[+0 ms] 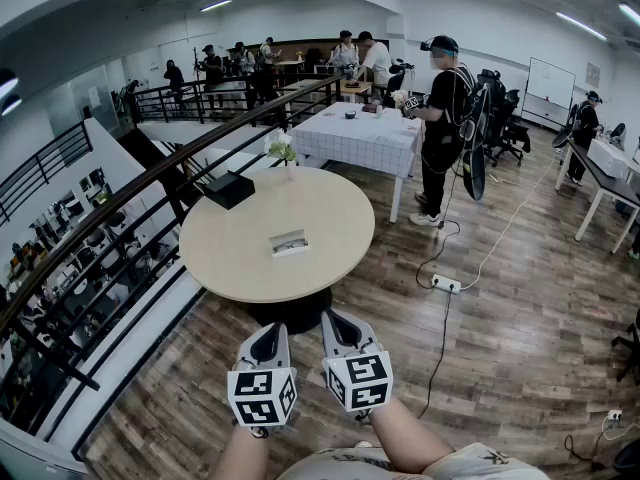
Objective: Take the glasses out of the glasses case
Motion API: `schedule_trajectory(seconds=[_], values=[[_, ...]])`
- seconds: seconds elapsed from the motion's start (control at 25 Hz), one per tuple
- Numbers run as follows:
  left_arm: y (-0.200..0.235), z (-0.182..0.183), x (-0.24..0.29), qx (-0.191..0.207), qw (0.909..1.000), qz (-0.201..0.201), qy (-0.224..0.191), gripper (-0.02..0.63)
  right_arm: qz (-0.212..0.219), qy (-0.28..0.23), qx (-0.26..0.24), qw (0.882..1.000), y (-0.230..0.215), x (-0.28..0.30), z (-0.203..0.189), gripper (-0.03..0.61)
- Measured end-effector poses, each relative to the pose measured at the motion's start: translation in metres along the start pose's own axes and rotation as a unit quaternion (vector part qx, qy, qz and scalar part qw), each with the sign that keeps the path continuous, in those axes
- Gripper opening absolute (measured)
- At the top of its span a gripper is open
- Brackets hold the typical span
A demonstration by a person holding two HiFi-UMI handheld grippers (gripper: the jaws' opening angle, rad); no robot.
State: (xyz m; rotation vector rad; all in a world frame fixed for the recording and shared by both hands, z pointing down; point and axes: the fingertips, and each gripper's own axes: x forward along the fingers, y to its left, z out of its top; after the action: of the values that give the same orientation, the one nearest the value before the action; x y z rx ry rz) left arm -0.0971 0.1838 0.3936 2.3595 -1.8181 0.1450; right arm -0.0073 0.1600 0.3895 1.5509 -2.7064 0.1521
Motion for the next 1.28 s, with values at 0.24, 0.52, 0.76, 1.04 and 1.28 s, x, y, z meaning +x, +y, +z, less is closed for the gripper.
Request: schedule_trajectory(seconds=[0.24, 0.52, 0.76, 1.04, 1.28], values=[[-0.006, 0.0, 0.014, -0.002, 1.0, -0.003, 0.003, 0.014, 0.001, 0.001, 0.004, 1.0, -0.011, 0.005, 0.0, 0.014], [-0.024, -0.001, 0.034, -0.008, 0.9999, -0.004, 0.006, 0.014, 0.004, -0.006, 0.012, 1.0, -0.037, 0.005, 0.002, 0.015], [-0.055, 0.0, 0.063, -0.008, 1.0, 0.0, 0.001, 0.014, 0.015, -0.009, 0.003, 1.0, -0.075, 0.005, 0.005, 0.015], [-0.09, -0.001, 0.091, -0.005, 1.0, 0.0, 0.003, 0.013, 0.021, -0.012, -0.007, 1.0, -0.116, 0.003, 0.01, 0.015], [-0.094, 0.0, 0.111, -0.007, 1.0, -0.001, 0.005, 0.013, 0.018, -0.015, -0.002, 1.0, -0.134, 0.011, 0.008, 0.015]])
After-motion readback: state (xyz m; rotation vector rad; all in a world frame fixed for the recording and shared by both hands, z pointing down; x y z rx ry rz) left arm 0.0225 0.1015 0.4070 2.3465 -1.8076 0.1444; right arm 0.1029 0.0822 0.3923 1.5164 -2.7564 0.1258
